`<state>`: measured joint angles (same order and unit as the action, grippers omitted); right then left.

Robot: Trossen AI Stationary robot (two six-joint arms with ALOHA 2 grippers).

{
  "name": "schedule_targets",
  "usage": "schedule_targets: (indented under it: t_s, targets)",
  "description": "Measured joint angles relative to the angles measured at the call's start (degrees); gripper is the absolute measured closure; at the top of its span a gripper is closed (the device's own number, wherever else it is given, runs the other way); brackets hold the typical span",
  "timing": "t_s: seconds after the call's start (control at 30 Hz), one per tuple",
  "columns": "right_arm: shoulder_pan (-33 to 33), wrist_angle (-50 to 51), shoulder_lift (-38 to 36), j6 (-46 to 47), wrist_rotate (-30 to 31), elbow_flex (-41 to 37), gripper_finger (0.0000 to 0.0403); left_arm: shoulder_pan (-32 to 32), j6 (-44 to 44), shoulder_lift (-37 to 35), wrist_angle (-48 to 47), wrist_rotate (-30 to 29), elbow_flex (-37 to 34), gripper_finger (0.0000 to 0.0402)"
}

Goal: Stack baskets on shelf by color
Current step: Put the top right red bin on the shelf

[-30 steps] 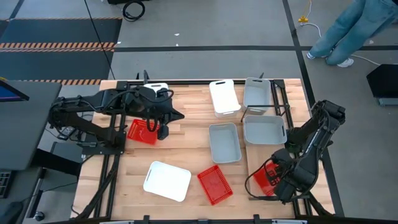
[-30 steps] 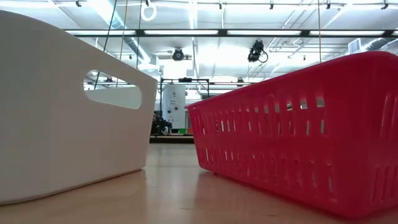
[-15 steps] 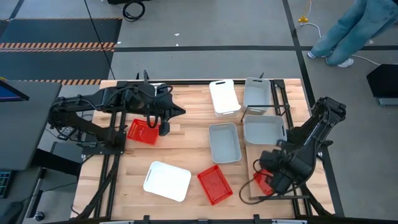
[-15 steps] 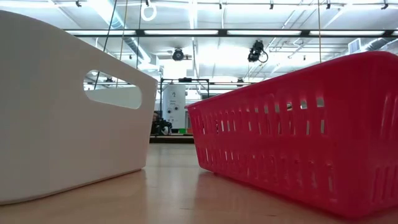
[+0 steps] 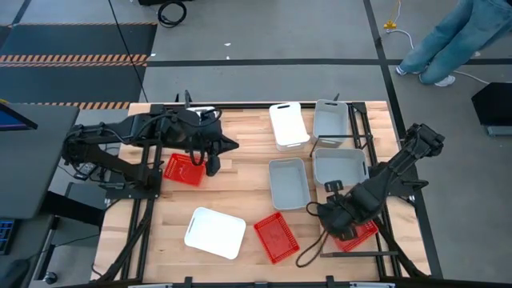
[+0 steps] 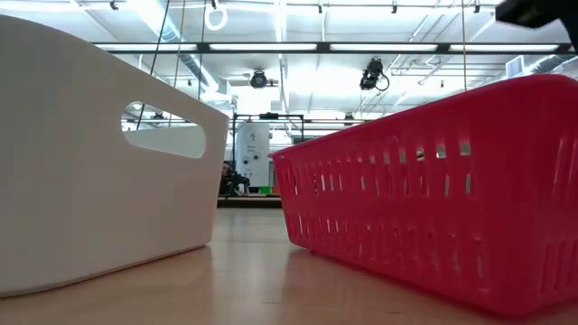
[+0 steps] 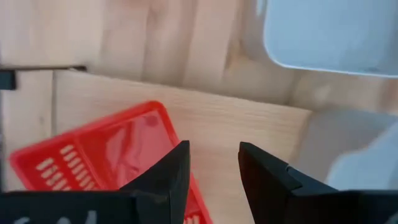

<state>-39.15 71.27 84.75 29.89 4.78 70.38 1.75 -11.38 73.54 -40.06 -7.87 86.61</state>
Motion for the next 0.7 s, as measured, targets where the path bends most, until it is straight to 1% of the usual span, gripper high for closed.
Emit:
schedule_targets:
  t_s: [0.13,0.2,0.33,0.47,0.53,0.7]
  targets:
    - [2.07,-2.76,0.0,-2.57,-8.12,-2.31,0.0251,1.52,-0.17,0.0,-0.14,0.01,0.0,0.0384]
    - [2.3,-3.84,0.0,-3.46,-10.63,-2.96,0.0241,2.09,-0.15,0.0,-0.41,0.01,0.0,0.0382]
    - [2.31,-4.19,0.0,-5.21,-11.73,-3.2,0.022,2.77,-0.25,0.0,-1.13,-0.01,0.0,0.0386]
    - [1.85,-4.55,0.0,-7.18,-9.42,-3.47,0.0203,2.79,-0.35,0.0,-1.9,-0.01,0.0,0.0391]
    - [1.79,-5.6,0.0,-7.55,-9.25,-4.72,0.0198,2.79,-0.4,0.0,-1.93,-0.01,0.0,0.0391]
    - [1.79,-7.14,0.0,-3.96,-12.6,-10.06,0.0194,2.79,-0.34,0.0,-2.31,-0.01,0.0,0.0383]
